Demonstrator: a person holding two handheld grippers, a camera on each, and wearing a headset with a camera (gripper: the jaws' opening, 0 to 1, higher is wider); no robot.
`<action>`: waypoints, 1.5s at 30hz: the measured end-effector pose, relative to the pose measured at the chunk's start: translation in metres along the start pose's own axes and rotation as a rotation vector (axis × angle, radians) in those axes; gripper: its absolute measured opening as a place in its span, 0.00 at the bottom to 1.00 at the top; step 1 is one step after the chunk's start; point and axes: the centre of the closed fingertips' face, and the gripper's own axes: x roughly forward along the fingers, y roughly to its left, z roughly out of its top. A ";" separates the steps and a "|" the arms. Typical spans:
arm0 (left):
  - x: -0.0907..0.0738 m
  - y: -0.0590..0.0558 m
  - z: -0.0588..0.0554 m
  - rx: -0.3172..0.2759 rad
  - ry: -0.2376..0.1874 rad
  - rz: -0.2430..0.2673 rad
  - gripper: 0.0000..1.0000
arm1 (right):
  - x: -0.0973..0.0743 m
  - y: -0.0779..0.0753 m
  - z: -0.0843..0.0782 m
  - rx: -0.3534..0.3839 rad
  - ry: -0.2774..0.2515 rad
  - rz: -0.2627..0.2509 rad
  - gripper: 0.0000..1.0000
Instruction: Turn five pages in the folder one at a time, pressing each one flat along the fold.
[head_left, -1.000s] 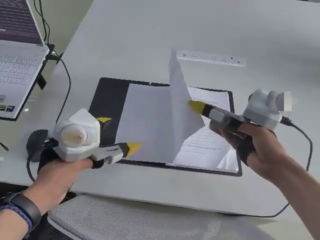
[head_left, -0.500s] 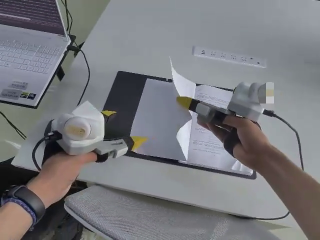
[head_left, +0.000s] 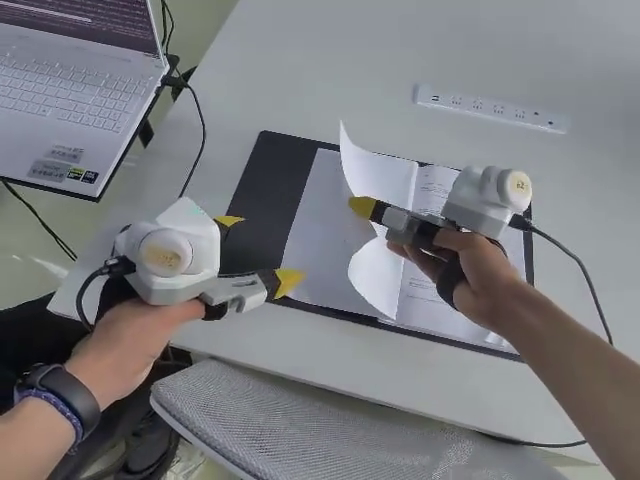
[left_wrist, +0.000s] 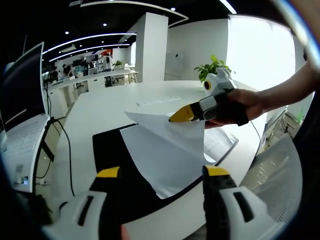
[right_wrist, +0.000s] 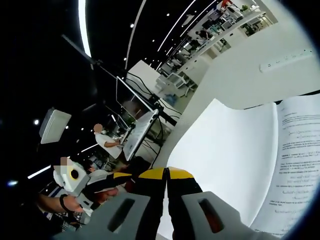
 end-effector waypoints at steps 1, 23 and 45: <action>-0.001 0.001 0.000 -0.001 0.000 0.001 0.63 | 0.004 -0.001 -0.003 0.005 0.010 0.001 0.00; -0.010 0.011 -0.005 -0.047 0.000 0.027 0.64 | 0.058 -0.018 -0.050 0.077 0.151 -0.005 0.00; -0.015 0.014 -0.012 -0.064 0.021 0.044 0.63 | 0.084 -0.071 -0.085 0.125 0.244 -0.076 0.00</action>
